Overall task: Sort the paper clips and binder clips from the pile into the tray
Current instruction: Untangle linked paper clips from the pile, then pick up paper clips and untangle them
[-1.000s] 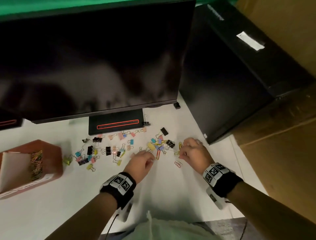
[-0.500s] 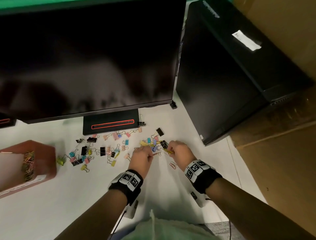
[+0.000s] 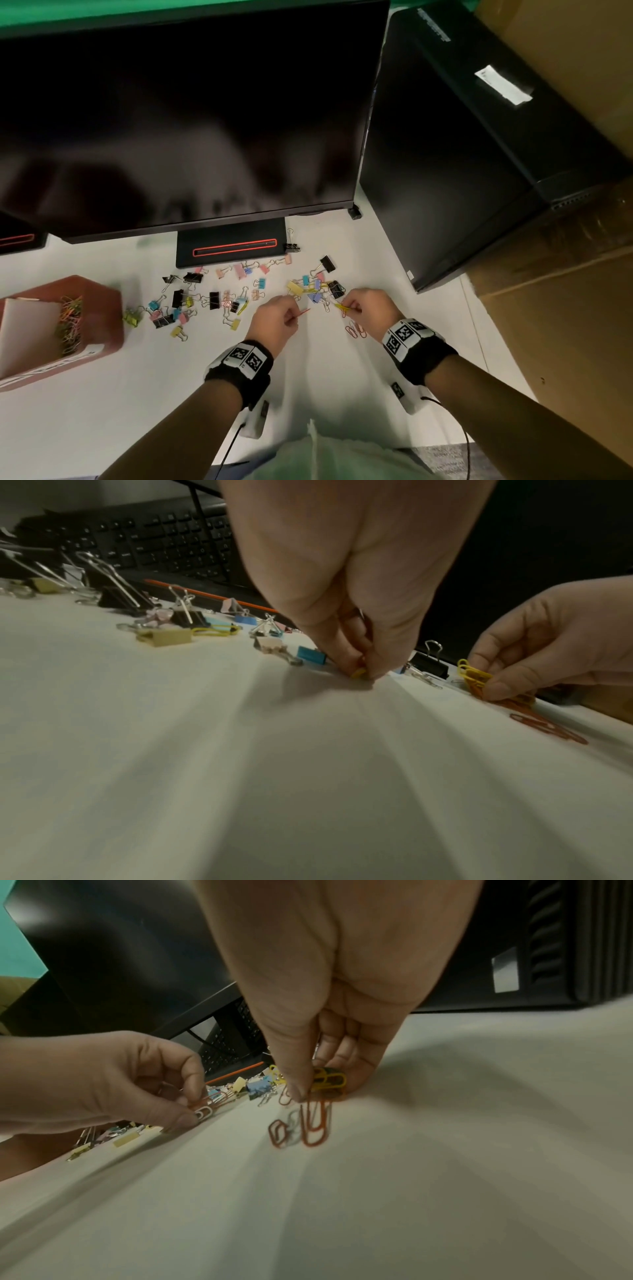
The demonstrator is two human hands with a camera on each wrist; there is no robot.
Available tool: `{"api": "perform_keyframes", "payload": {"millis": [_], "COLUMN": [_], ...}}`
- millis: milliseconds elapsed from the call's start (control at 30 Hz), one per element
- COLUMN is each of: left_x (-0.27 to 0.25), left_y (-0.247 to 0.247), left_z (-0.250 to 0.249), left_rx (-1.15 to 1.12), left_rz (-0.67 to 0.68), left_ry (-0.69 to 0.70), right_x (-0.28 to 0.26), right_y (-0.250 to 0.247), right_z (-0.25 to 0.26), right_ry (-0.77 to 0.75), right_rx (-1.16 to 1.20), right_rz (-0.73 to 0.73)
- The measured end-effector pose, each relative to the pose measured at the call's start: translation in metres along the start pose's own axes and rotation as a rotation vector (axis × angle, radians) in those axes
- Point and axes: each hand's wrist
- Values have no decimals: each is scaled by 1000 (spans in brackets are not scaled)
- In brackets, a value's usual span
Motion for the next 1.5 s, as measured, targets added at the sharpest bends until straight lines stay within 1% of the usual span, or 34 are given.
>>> {"api": "perform_keyframes", "payload": {"millis": [100,167,233,300,367,433,533,633,700,767,833,900,967,1033,1100,1200,1267,1333,1400,1500], "left_x": [-4,-10,-18,-28,-41,-55,-79,-101,-110,-111,-105,-97,-92,-91,-91,-87,-77,-66,-53,-32], "left_y": [-11,-25,-45,-70,-101,-135,-191,-243,-270,-285,-290,-290,-288,-288,-288,-280,-266,-244,-217,-172], "left_z": [6,9,12,17,27,41,72,115,142,164,184,199,207,205,196,172,149,122,96,58], "left_rx": [-109,-183,-282,-330,-344,-342,-251,-230,-202,-196,-237,-328,-359,-279,-203,-211,-226,-255,-260,-213], "left_rz": [-31,-71,-113,-158,-227,-329,-457,-537,-582,-593,-563,-483,-419,-386,-393,-399,-371,-309,-229,-83], "left_ry": [-21,-33,-49,-58,-70,-92,-109,-218,-265,-289,-309,-352,-390,-388,-308,-161,-88,-9,81,150], "right_x": [-4,-6,-8,-7,-5,-2,3,7,13,23,37,52,62,65,63,55,47,39,30,17], "right_y": [-5,-8,-9,-9,-6,0,18,43,64,88,115,140,156,161,156,135,115,93,69,36], "right_z": [4,12,27,51,86,129,202,280,327,366,394,409,414,412,404,375,343,298,247,163], "right_ry": [-47,-108,-179,-256,-350,-446,-583,-682,-710,-700,-646,-583,-524,-499,-525,-563,-543,-490,-390,-191], "right_rx": [7,-1,4,25,24,6,33,91,142,165,155,103,4,-41,9,77,76,66,32,-51], "right_rz": [-20,-46,-86,-116,-118,-99,-67,-37,-9,26,56,88,134,152,119,51,-11,-94,-170,-306]}}
Point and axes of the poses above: each hand's wrist, its own x-axis towards the middle knuckle, its own y-axis out of the palm, z = x × y, and after that the axes turned 3 degrees about -x, right-handed
